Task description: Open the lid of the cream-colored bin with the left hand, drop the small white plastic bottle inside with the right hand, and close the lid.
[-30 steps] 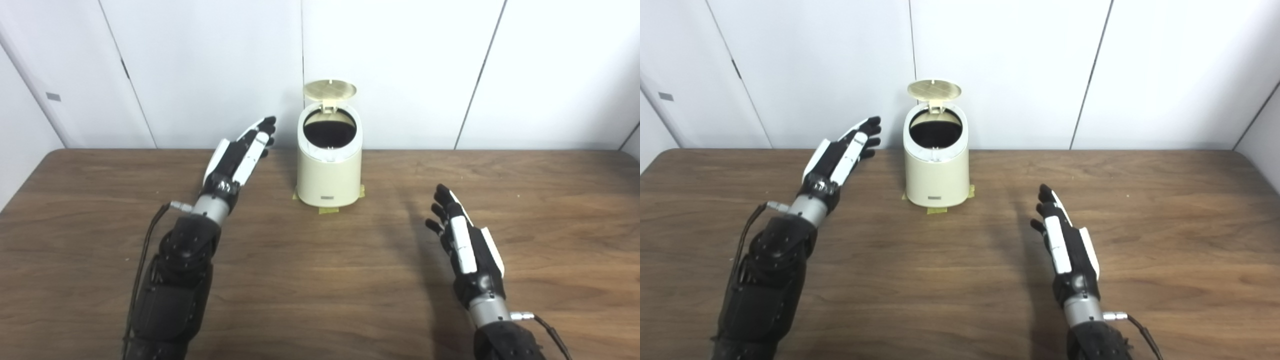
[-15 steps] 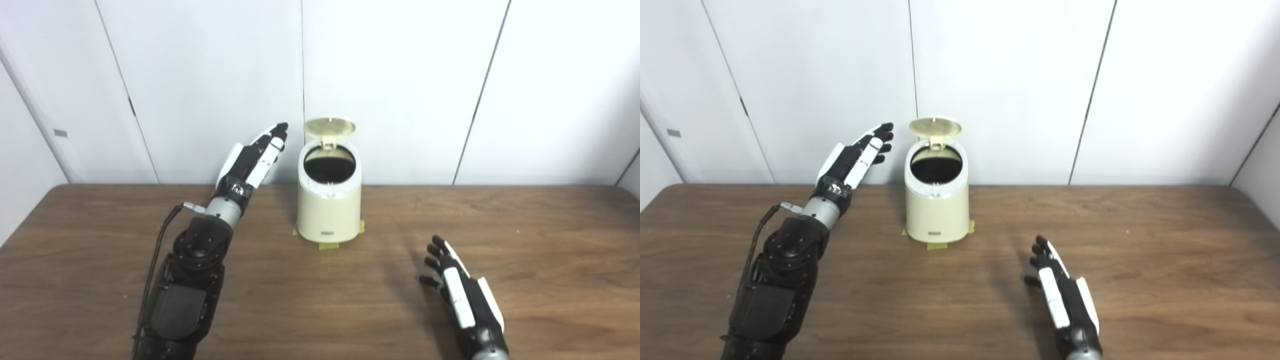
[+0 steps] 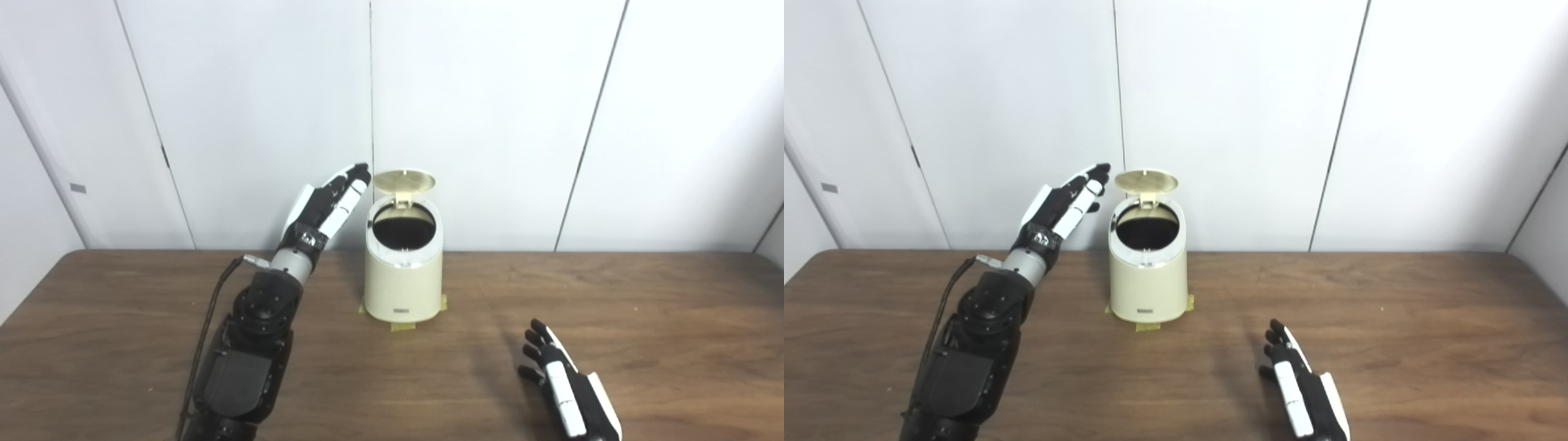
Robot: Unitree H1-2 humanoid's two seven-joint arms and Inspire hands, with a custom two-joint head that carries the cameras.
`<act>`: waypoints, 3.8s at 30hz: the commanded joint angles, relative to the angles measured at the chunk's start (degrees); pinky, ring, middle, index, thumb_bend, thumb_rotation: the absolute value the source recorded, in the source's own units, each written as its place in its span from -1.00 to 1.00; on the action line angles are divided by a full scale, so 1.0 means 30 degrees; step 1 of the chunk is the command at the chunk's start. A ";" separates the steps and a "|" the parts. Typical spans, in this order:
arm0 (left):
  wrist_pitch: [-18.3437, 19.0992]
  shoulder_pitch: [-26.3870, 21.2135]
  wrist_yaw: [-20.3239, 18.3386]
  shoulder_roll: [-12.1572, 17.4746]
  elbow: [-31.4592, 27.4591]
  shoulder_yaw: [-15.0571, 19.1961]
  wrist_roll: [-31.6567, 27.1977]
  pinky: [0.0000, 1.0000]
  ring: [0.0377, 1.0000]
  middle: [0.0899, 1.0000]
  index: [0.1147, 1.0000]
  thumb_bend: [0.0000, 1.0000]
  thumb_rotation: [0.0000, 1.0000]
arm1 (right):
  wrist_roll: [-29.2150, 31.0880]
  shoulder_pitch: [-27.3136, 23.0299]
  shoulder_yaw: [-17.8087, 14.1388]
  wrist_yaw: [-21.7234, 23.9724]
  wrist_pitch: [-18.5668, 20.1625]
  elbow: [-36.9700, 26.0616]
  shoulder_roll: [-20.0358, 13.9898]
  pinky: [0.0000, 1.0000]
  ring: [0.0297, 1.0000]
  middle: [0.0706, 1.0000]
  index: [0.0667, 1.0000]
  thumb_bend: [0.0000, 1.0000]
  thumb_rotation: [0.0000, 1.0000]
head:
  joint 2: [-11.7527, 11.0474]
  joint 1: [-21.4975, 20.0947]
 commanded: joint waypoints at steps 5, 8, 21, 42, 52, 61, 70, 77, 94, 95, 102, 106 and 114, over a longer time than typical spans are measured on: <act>-0.1124 -0.2138 0.0259 0.0683 -0.0309 -0.0969 0.1772 0.73 0.78 0.80 0.77 0.06 0.91 | 0.0359 -0.0258 -0.0095 0.0109 -0.0875 -0.0365 -0.0022 0.65 0.82 0.86 0.89 0.08 1.00 | 0.0039 -0.0031; -0.1203 -0.2446 0.0077 0.1221 -0.0419 -0.1789 0.3017 0.79 0.88 0.87 0.82 0.02 0.91 | 0.0309 -0.0272 -0.0022 0.0146 -0.1010 -0.0258 -0.0081 0.64 0.81 0.85 0.88 0.08 1.00 | 0.0026 -0.0046; -0.2783 -0.3999 -0.0258 0.2729 0.0255 -0.4046 0.6657 0.59 0.76 0.77 0.72 0.04 0.98 | -0.0187 -0.0232 0.0312 0.0169 -0.0682 -0.0238 -0.0067 0.58 0.78 0.79 0.88 0.13 1.00 | 0.0128 -0.0042; -0.4888 -0.5145 -0.2946 0.4156 0.1283 -0.6302 1.0631 0.61 0.77 0.71 0.62 0.15 1.00 | -0.1354 -0.0384 0.0642 -0.0098 0.0278 -0.0292 0.0012 0.61 0.72 0.71 0.87 0.15 1.00 | 0.0318 0.0098; -0.4740 -0.5142 -0.4165 0.4176 0.0953 -0.6310 1.0933 0.55 0.72 0.64 0.65 0.17 1.00 | -0.1693 -0.0570 0.0703 -0.0081 0.0766 -0.0440 0.0071 0.65 0.73 0.70 0.89 0.18 1.00 | 0.0527 0.0049; -0.4816 -0.4807 -0.5130 0.4539 -0.0392 -0.6582 1.1884 0.58 0.70 0.63 0.59 0.15 1.00 | -0.0468 -0.0869 0.0375 0.0042 0.1006 -0.0594 0.0365 0.63 0.72 0.68 0.90 0.14 1.00 | 0.0649 -0.0008; -0.4377 -0.4203 -0.6253 0.4625 -0.0764 -0.6929 1.2612 0.70 0.74 0.64 0.58 0.19 1.00 | -0.0064 -0.1035 0.0176 -0.0115 0.1213 -0.0861 0.0353 0.65 0.74 0.68 0.86 0.09 1.00 | 0.0942 -0.0166; -0.4463 -0.3476 -0.6941 0.4642 -0.1329 -0.7005 1.2622 0.83 0.75 0.65 0.59 0.19 1.00 | 0.0074 -0.0877 0.0057 -0.0213 0.1215 -0.1358 0.0417 0.59 0.74 0.72 0.87 0.08 1.00 | 0.1273 -0.0150; -0.4572 -0.2006 -0.7317 0.4962 -0.2204 -0.7240 1.3865 0.84 0.76 0.69 0.61 0.17 1.00 | 0.1425 -0.0554 -0.0895 -0.0571 -0.0067 -0.1635 0.1275 0.50 0.70 0.69 0.80 0.09 0.87 | 0.1996 -0.0183; -0.4651 -0.1929 -0.7218 0.5015 -0.2270 -0.7399 1.4272 0.83 0.76 0.69 0.61 0.16 1.00 | 0.1446 -0.0554 -0.0903 -0.0560 -0.0034 -0.1651 0.1272 0.51 0.71 0.70 0.81 0.09 0.87 | 0.1996 -0.0183; -0.4855 -0.1537 -0.7132 0.5151 -0.2249 -0.8083 1.5880 0.90 0.81 0.73 0.62 0.15 1.00 | 0.1467 -0.0474 -0.0855 -0.0464 0.0251 -0.1952 0.1237 0.51 0.72 0.70 0.81 0.11 0.87 | 0.2269 -0.0254; -0.4917 -0.1438 -0.7053 0.5080 -0.1933 -0.8244 1.6346 0.96 0.83 0.74 0.63 0.15 1.00 | 0.1356 -0.0451 -0.0801 -0.0499 0.0500 -0.2197 0.1280 0.51 0.71 0.69 0.81 0.10 0.88 | 0.2332 -0.0269; -0.5278 -0.1044 -0.6769 0.4824 -0.1240 -0.8774 1.6818 0.95 0.81 0.73 0.63 0.21 1.00 | 0.1529 -0.0460 -0.0819 -0.0453 0.0831 -0.2418 0.1323 0.52 0.71 0.68 0.80 0.12 0.84 | 0.2411 -0.0320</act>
